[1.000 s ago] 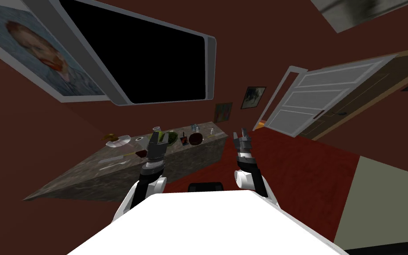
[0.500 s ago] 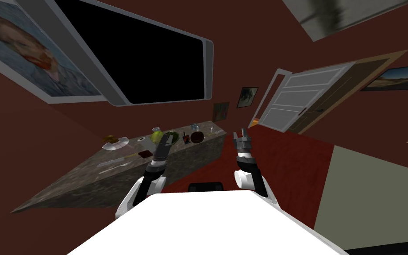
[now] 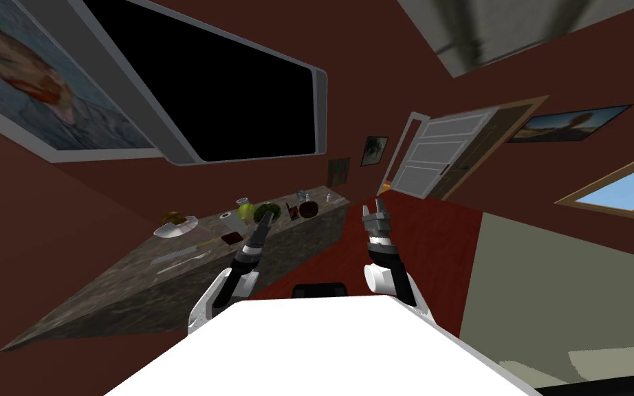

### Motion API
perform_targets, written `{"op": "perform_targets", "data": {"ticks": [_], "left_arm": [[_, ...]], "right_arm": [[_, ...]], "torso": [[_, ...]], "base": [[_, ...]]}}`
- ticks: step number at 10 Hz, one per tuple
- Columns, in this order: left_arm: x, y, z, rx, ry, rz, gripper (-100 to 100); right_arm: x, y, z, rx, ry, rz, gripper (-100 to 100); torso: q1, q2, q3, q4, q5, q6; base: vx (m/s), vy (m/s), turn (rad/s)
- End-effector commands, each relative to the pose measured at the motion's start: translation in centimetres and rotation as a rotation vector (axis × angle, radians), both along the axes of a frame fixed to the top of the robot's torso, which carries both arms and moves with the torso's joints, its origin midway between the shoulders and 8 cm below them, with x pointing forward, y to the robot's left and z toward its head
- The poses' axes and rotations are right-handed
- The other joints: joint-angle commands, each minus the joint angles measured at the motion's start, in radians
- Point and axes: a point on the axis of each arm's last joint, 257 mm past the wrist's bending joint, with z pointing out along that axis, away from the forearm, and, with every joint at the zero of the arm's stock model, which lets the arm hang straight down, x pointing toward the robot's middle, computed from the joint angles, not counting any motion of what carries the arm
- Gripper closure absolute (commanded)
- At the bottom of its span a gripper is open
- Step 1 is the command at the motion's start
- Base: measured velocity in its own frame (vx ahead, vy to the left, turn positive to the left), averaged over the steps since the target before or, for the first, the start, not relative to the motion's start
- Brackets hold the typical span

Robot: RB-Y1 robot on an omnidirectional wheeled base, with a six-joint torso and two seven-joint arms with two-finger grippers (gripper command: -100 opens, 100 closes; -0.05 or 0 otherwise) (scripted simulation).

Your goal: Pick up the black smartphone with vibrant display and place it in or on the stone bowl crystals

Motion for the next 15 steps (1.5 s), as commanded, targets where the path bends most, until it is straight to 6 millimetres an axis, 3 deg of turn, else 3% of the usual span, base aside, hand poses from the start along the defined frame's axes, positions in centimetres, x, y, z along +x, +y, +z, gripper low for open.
{"op": "perform_targets", "data": {"ticks": [1, 9, 10, 15], "left_arm": [[0.9, -0.2, -1.4, 0.056, 0.016, 0.006, -100], [3.8, -0.4, -8.0, 0.350, 0.084, 0.014, -100], [3.9, -0.3, -8.1, 0.350, 0.087, 0.015, -100], [5.4, 0.2, -13.0, 0.603, 0.119, 0.001, -100]], "right_arm": [[0.0, 0.0, 0.0, 0.000, 0.000, 0.000, 0], [0.0, 0.0, 0.0, 0.000, 0.000, 0.000, 0], [0.0, 0.0, 0.0, 0.000, 0.000, 0.000, 0], [0.0, 0.0, 0.0, 0.000, 0.000, 0.000, 0]], "torso": [[0.000, 0.000, 0.000, 0.000, 0.000, 0.000], [-0.003, -0.008, -0.005, -0.002, -0.001, 0.000], [-0.002, -0.009, -0.005, -0.002, -0.001, 0.000], [-0.004, -0.014, -0.008, -0.003, -0.001, 0.000]], "base": [[-0.077, 0.122, -0.178], [-0.023, 0.091, -0.143], [0.021, 0.077, -0.033], [0.066, 0.069, -0.146]]}}
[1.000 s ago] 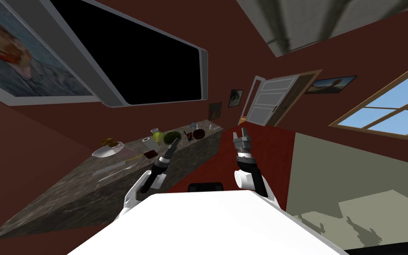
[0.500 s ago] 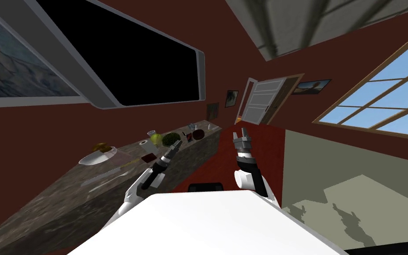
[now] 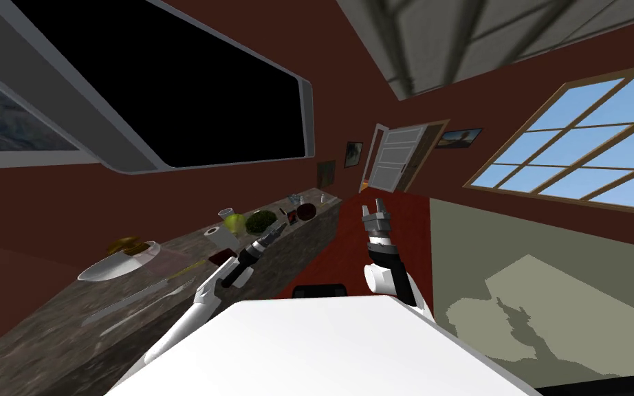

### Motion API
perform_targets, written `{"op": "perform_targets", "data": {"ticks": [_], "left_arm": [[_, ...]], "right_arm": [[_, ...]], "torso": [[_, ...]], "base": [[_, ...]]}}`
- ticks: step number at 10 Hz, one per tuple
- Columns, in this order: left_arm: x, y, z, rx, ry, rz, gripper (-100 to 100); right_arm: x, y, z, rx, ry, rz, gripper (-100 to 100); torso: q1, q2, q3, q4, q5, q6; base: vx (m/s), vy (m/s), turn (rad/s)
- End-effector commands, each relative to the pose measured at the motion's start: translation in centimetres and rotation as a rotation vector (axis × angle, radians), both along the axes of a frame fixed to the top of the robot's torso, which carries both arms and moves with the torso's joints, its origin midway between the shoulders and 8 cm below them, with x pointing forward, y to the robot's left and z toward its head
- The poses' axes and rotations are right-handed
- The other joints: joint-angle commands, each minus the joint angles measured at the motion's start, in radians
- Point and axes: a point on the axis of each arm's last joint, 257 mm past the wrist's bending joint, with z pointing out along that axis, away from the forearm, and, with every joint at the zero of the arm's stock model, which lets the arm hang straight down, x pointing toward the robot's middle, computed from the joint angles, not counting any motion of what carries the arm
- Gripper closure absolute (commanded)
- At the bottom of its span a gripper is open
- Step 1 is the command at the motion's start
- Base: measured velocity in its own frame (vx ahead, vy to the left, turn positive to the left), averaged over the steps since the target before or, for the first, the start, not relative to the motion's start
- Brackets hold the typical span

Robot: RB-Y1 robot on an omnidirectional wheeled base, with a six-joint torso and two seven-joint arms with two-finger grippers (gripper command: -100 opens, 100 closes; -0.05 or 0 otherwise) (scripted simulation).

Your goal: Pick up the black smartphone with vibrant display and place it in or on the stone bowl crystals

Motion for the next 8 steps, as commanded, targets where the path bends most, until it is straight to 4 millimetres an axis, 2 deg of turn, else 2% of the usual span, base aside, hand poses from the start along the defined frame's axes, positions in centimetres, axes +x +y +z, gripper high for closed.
{"op": "perform_targets", "data": {"ticks": [1, 8], "left_arm": [[0.3, 0.4, -1.5, 0.085, 0.010, -0.008, -100], [1.4, 2.9, -6.3, 0.405, 0.029, -0.058, -100]], "right_arm": [[0.0, 0.0, 0.0, 0.000, 0.000, 0.000, 0], [0.0, 0.0, 0.0, 0.000, 0.000, 0.000, 0]], "torso": [[0.000, 0.000, 0.000, 0.000, 0.000, 0.000], [-0.004, -0.001, -0.001, 0.000, -0.001, 0.000]], "base": [[0.090, 0.059, -0.194], [0.089, 0.050, -0.133]]}}
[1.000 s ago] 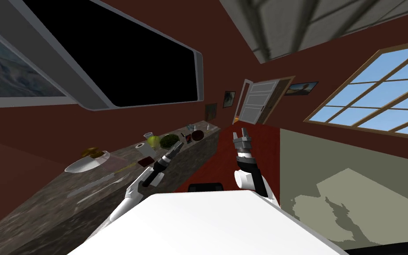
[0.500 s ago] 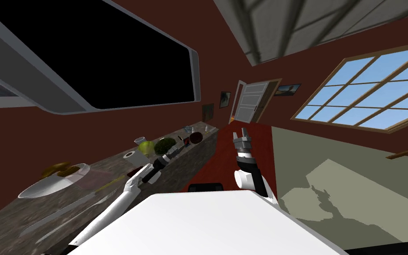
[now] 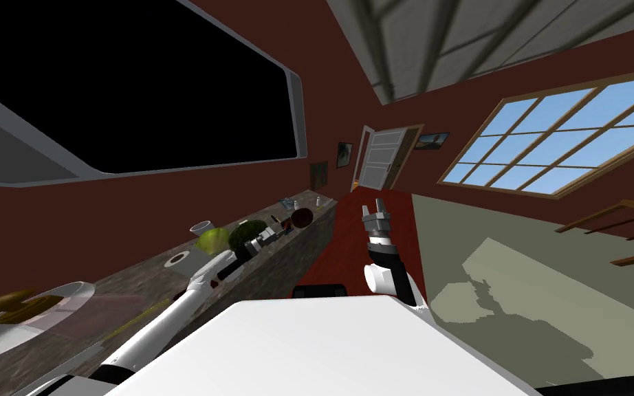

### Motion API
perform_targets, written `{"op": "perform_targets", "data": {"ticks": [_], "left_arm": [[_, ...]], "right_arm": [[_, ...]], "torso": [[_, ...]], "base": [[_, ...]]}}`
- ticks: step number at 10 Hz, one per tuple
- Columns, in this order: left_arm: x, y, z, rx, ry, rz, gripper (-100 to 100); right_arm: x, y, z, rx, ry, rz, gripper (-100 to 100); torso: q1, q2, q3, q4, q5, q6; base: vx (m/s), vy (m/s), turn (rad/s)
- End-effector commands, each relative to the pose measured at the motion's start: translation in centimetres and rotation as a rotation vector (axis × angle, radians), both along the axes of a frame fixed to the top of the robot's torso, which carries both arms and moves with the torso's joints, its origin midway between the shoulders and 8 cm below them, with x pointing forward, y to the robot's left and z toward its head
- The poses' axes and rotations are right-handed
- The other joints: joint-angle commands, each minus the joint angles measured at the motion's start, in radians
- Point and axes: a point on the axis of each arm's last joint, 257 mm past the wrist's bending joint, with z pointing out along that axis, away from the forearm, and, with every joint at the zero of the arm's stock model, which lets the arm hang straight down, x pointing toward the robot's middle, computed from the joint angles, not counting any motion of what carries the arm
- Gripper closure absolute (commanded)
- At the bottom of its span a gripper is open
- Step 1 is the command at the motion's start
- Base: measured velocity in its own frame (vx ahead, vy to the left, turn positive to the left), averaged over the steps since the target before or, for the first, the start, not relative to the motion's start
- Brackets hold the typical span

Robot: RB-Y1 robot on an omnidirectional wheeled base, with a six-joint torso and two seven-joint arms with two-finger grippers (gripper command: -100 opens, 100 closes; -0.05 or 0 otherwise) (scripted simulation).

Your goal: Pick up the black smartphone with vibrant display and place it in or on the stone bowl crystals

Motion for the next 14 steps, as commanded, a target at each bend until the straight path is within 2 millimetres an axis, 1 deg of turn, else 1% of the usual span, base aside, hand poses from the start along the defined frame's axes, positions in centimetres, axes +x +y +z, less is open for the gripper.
{"op": "perform_targets", "data": {"ticks": [1, 2, 3, 4, 5, 6, 7, 8, 9, 10, 11, 12, 13, 14], "left_arm": [[0.2, 0.8, -1.2, 0.082, 0.003, -0.015, -100], [0.3, 1.2, -1.6, 0.118, 0.003, -0.024, -100], [0.4, 0.9, -1.3, 0.091, 0.003, -0.018, -100], [0.4, 0.9, -1.3, 0.096, 0.002, -0.019, 0], [1.8, 0.5, -1.4, 0.080, -0.005, -0.007, -100], [2.4, 1.0, -1.4, 0.085, -0.003, 0.003, -100], [3.3, 0.0, -1.4, 0.066, -0.011, 0.006, -100], [4.4, 0.5, -1.1, 0.074, -0.016, 0.017, -100], [4.4, 1.2, -1.9, 0.079, 0.000, 0.030, -100], [5.6, 0.0, -1.3, 0.061, -0.016, 0.028, -100], [6.4, 0.4, -1.1, 0.067, -0.019, 0.037, -100], [6.4, 1.2, -2.0, 0.073, 0.000, 0.052, -100], [7.6, 0.1, -1.6, 0.059, -0.012, 0.052, -100], [8.3, 0.5, -1.5, 0.065, -0.013, 0.062, -100]], "right_arm": [[0.0, 0.0, 0.0, 0.000, 0.000, 0.000, 0], [0.0, 0.0, 0.0, 0.000, 0.000, 0.000, 0], [0.0, 0.0, 0.0, 0.000, 0.000, 0.000, 0], [0.0, 0.0, 0.0, 0.000, 0.000, 0.000, 0], [0.0, 0.0, 0.0, 0.000, 0.000, 0.000, 0], [0.0, 0.0, 0.0, 0.000, 0.000, 0.000, 0], [0.0, 0.0, 0.0, 0.000, 0.000, 0.000, 0], [0.0, 0.0, 0.0, 0.000, 0.000, 0.000, 0], [0.0, 0.0, 0.0, 0.000, 0.000, 0.000, 0], [0.0, 0.0, 0.0, 0.000, 0.000, 0.000, 0], [0.0, 0.0, 0.0, 0.000, 0.000, 0.000, 0], [0.0, 0.0, 0.0, 0.000, 0.000, 0.000, 0], [0.0, 0.0, 0.0, 0.000, 0.000, 0.000, 0], [0.0, 0.0, 0.0, 0.000, 0.000, 0.000, 0]], "torso": [[0.000, 0.000, 0.000, 0.000, 0.000, 0.000], [0.000, 0.000, 0.000, 0.000, 0.000, 0.000], [0.001, 0.000, 0.000, 0.000, 0.000, 0.000], [-0.001, 0.002, 0.001, 0.000, 0.000, -0.001], [-0.002, 0.004, 0.002, 0.001, 0.000, -0.001], [-0.001, 0.007, 0.004, 0.002, 0.000, 0.000], [0.001, 0.010, 0.006, 0.002, 0.000, -0.001], [0.001, 0.012, 0.007, 0.003, 0.000, 0.000], [0.001, 0.012, 0.007, 0.003, 0.000, -0.001], [0.001, 0.010, 0.005, 0.002, 0.000, -0.003], [0.003, 0.010, 0.005, 0.001, 0.001, -0.003], [0.004, 0.010, 0.006, 0.001, 0.001, -0.003], [0.003, 0.009, 0.004, 0.001, 0.001, -0.004], [0.005, 0.008, 0.004, 0.000, 0.002, -0.004]], "base": [[0.072, 0.045, -0.168], [0.081, 0.052, -0.163], [0.036, 0.026, -0.032], [0.007, 0.005, 0.005], [-0.060, 0.039, -0.145], [-0.097, 0.061, -0.074], [-0.116, 0.071, -0.119], [-0.108, 0.064, -0.077], [-0.049, 0.025, -0.008], [-0.075, 0.044, -0.106], [-0.084, 0.050, -0.076], [-0.037, 0.019, 0.000], [-0.067, 0.027, -0.098], [-0.091, 0.035, -0.086]]}}
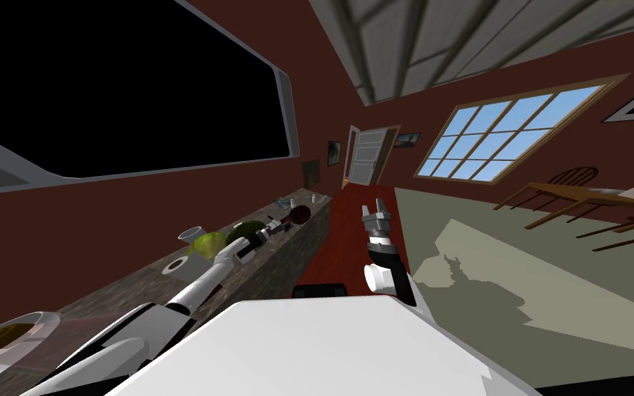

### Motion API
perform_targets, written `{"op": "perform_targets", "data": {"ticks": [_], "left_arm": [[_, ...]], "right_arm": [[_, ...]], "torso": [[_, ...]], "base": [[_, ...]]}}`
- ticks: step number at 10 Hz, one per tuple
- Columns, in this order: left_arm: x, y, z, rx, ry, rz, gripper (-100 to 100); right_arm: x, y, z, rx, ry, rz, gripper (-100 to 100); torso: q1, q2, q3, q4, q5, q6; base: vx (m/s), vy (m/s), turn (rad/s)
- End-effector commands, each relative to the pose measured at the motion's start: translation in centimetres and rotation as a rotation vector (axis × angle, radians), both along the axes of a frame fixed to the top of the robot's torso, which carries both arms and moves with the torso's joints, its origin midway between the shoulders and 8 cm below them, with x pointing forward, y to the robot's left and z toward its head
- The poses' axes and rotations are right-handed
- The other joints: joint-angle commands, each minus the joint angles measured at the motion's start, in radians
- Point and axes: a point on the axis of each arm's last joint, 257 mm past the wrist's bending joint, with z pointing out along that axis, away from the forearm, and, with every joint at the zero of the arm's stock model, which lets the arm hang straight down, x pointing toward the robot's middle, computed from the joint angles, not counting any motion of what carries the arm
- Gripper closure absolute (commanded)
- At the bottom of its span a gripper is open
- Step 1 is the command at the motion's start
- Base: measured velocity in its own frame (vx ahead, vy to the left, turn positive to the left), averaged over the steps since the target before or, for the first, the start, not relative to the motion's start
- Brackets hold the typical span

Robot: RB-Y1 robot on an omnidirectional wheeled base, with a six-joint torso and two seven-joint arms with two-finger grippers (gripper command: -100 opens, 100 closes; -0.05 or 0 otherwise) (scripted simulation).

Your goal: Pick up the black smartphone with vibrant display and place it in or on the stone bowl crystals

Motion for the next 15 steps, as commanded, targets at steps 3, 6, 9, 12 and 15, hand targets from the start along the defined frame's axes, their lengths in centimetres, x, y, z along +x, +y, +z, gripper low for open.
{"op": "perform_targets", "data": {"ticks": [3, 6, 9, 12, 15], "left_arm": [[2.3, 0.1, -0.2, 0.002, 0.004, 0.029, -100], [4.1, 0.0, -0.4, 0.005, 0.011, 0.053, -100], [5.9, -0.2, -0.3, 0.008, 0.013, 0.071, -100], [7.6, -1.3, 0.7, 0.009, -0.002, 0.074, -100], [9.3, -1.5, 0.9, 0.018, 0.002, 0.093, -100]], "right_arm": [[0.0, 0.0, 0.0, 0.000, 0.000, 0.000, 0], [0.0, 0.0, 0.0, 0.000, 0.000, 0.000, 0], [0.0, 0.0, 0.0, 0.000, 0.000, 0.000, 0], [0.0, 0.0, 0.0, 0.000, 0.000, 0.000, 0], [0.0, 0.0, 0.0, 0.000, 0.000, 0.000, 0]], "torso": [[0.001, -0.001, -0.001, 0.000, 0.000, 0.001], [0.001, -0.001, -0.001, 0.000, 0.000, 0.000], [0.001, 0.002, 0.001, 0.001, 0.000, 0.000], [0.001, -0.001, -0.001, 0.000, 0.000, 0.000], [0.000, -0.002, -0.001, -0.001, 0.000, 0.000]], "base": [[-0.069, 0.045, -0.070], [-0.070, 0.036, -0.064], [-0.098, 0.036, -0.063], [-0.058, 0.035, -0.064], [-0.055, 0.027, -0.059]]}}
